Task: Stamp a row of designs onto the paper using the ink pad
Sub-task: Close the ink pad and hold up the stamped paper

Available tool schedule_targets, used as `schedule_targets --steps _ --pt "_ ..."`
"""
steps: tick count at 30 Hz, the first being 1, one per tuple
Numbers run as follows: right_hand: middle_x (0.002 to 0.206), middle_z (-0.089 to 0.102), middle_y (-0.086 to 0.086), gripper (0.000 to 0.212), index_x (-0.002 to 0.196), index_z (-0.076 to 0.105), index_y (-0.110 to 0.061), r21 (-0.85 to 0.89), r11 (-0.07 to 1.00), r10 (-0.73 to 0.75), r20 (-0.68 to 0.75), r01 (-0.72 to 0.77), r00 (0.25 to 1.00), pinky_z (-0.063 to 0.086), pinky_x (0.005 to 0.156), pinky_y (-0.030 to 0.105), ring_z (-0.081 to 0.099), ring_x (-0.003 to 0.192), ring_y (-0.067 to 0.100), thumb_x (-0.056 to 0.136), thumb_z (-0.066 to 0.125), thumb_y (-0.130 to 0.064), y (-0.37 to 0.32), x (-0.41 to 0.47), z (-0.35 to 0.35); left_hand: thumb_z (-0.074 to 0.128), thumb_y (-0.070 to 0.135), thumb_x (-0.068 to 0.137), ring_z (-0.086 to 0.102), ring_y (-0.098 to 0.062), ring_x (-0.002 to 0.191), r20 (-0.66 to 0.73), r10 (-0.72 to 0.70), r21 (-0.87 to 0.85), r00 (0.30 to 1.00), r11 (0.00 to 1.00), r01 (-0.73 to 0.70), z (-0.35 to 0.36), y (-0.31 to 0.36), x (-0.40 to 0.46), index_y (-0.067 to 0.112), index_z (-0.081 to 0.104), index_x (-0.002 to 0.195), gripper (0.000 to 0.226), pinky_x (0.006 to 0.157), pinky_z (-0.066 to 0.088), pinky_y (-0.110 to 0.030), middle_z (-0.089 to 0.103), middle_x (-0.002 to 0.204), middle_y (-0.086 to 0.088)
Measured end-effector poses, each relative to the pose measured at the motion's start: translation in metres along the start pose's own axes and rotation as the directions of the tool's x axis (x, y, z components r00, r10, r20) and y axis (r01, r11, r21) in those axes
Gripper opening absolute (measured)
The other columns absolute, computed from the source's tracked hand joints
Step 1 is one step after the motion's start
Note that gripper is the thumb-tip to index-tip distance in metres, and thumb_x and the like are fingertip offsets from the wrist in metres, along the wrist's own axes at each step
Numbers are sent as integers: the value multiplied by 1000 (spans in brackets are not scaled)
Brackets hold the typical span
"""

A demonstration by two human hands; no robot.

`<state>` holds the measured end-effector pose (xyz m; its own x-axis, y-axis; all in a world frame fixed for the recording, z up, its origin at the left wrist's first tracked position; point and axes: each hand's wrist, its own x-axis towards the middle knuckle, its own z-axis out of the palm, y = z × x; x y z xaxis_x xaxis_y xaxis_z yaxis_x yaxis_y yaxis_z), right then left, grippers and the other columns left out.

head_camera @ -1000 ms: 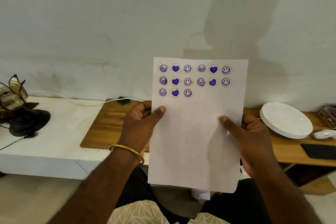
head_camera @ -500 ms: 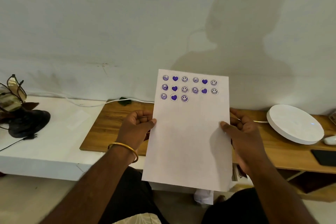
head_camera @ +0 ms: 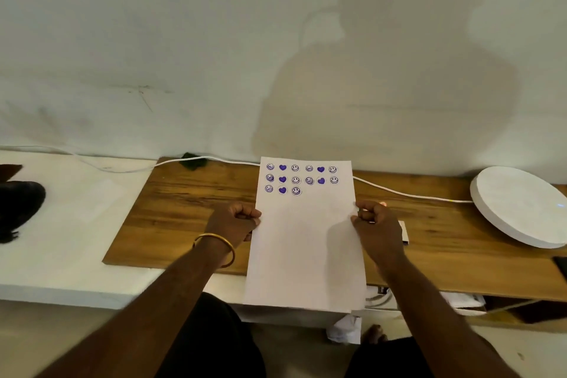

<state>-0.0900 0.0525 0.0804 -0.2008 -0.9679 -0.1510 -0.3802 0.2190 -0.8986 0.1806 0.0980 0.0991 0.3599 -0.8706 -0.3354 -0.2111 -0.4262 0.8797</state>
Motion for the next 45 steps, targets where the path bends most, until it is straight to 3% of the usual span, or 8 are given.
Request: schedule_targets --steps 9,12,18,21,25,29,33,45 --pt "116 70 0 31 118 65 -17 -187 980 84 45 -74 995 56 87 37 64 95 16 88 69 -15 49 58 54 75 2 79 67 -25 84 37 -93 166 995 982 85 30 -50 74 8 73 94 16 84 57 -41 72 91 -9" --pt "119 69 2 33 122 65 -16 -294 955 39 46 -24 998 51 91 33 66 103 20 88 69 -17 61 69 65 76 2 76 67 -18 80 41 -85 191 996 979 76 36 -63 88 10 73 96 21 77 57 -32 73 93 -8" --pt "117 71 4 32 118 68 -14 -448 890 -80 33 86 996 49 94 34 66 107 21 87 70 -10 71 81 79 88 8 63 64 -17 92 266 -51 331 963 943 -42 40 -75 112 14 57 127 71 82 55 -30 63 121 -4" --pt "123 67 4 33 121 65 -16 -470 878 -73 53 89 996 48 95 33 62 114 22 89 67 -10 75 83 83 91 23 59 56 -13 95 400 -38 482 916 858 -175 41 -80 121 20 45 138 91 75 50 -20 54 131 -2" --pt "141 55 5 39 131 58 -17 -582 796 -97 151 167 984 42 105 39 51 129 26 93 62 -18 83 77 84 89 53 50 28 -25 136 498 -46 729 866 563 -389 40 -91 128 22 26 149 122 113 29 -41 25 152 -1" --pt "151 43 1 53 140 49 -23 -634 693 -99 389 343 916 34 111 42 40 138 23 92 57 -46 92 72 80 81 65 53 9 -30 146 535 -42 792 844 373 -483 44 -99 133 23 15 152 126 119 16 -47 8 160 -3" --pt "157 34 -2 62 145 42 -26 -687 590 -50 493 424 869 27 115 44 33 142 23 92 49 -57 95 75 81 78 68 54 6 -29 147 551 -33 795 834 324 -512 46 -101 136 21 12 153 128 119 15 -46 5 162 -1" --pt "158 30 -3 61 147 40 -27 -702 581 -6 503 413 864 24 117 45 28 145 22 94 47 -56 90 80 83 79 66 55 5 -29 147 556 -27 789 831 333 -517 48 -102 141 20 11 153 128 119 15 -48 4 162 -1"
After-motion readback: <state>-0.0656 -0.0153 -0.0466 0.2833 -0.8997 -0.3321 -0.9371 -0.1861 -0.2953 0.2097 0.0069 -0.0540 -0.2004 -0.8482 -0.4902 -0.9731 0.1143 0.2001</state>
